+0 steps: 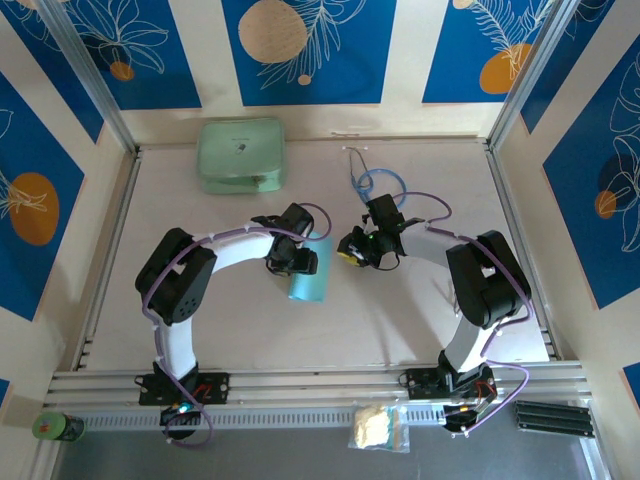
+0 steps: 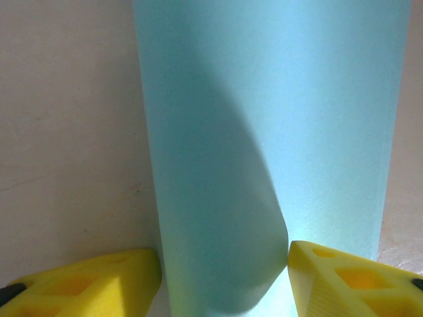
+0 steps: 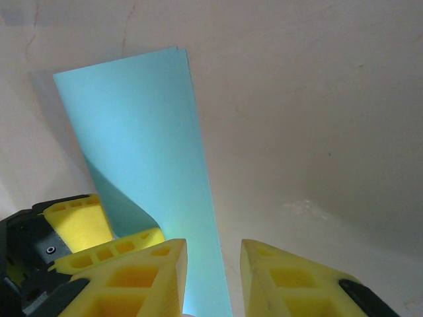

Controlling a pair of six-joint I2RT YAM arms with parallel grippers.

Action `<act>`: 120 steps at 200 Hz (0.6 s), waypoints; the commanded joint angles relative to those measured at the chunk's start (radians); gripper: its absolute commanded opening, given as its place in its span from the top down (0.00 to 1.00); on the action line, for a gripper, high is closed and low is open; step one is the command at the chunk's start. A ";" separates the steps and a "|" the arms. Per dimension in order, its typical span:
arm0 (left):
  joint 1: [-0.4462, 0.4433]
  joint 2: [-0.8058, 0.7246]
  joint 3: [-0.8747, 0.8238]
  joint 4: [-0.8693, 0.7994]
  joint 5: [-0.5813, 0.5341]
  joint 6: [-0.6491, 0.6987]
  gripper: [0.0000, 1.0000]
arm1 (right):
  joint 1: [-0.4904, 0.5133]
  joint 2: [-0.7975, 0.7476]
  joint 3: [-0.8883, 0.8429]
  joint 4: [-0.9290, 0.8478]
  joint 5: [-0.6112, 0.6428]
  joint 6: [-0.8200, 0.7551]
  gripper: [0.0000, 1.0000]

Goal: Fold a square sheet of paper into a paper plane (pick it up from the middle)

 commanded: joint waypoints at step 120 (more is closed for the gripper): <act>-0.017 0.151 -0.054 -0.012 0.042 0.023 0.37 | 0.004 0.021 -0.002 0.007 -0.028 -0.002 0.72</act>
